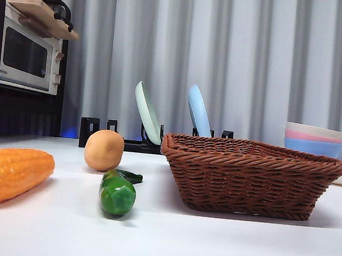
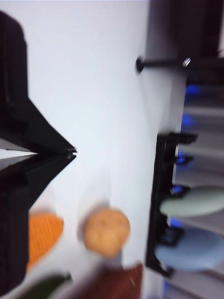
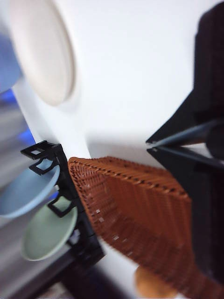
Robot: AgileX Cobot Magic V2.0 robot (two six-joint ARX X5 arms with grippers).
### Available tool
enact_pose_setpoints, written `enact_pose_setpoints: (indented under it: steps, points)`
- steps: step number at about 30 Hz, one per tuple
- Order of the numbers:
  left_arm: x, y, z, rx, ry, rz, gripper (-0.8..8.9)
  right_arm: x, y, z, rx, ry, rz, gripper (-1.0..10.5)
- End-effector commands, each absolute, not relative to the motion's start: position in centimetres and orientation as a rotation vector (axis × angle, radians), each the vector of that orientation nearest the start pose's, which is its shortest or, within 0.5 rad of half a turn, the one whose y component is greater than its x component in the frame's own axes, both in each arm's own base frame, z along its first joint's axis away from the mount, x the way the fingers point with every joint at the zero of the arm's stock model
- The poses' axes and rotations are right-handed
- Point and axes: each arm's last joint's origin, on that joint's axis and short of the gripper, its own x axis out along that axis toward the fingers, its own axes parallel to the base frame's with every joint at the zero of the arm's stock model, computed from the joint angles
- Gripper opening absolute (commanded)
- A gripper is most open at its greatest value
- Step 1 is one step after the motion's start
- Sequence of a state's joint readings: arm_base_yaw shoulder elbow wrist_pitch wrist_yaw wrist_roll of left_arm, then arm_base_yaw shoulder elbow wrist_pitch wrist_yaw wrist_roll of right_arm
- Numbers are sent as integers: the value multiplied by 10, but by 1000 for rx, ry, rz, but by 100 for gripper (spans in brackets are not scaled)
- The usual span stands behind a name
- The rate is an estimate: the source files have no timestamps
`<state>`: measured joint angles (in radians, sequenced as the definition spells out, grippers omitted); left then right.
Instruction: Pick up the basket,pick up the corn from the table,pick up the potato from the table,pick up the cucumber from the table,put all items into the basket
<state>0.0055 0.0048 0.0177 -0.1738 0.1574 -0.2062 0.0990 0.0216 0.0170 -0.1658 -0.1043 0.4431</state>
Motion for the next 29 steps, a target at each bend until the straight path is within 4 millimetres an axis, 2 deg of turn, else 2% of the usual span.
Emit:
enact_pose_setpoints:
  steps: [1,8,14,21,25,29]
  points:
    - [96,-5,149,-370,189,-147,-3,96,13,147,593,247,140,1]
    - [94,-6,162,-382,139,-214,-8,95,12,160,537,210,157,-11]
    - [90,-6,190,-366,136,-214,-8,97,13,183,508,213,158,-11]
    - [95,-6,237,-270,161,-215,-8,112,14,228,383,264,159,-10]
    - [107,-6,262,-233,203,-214,-8,128,16,258,327,312,165,-10]
    - [123,-7,285,-198,296,-229,-8,149,21,283,277,389,251,-10]
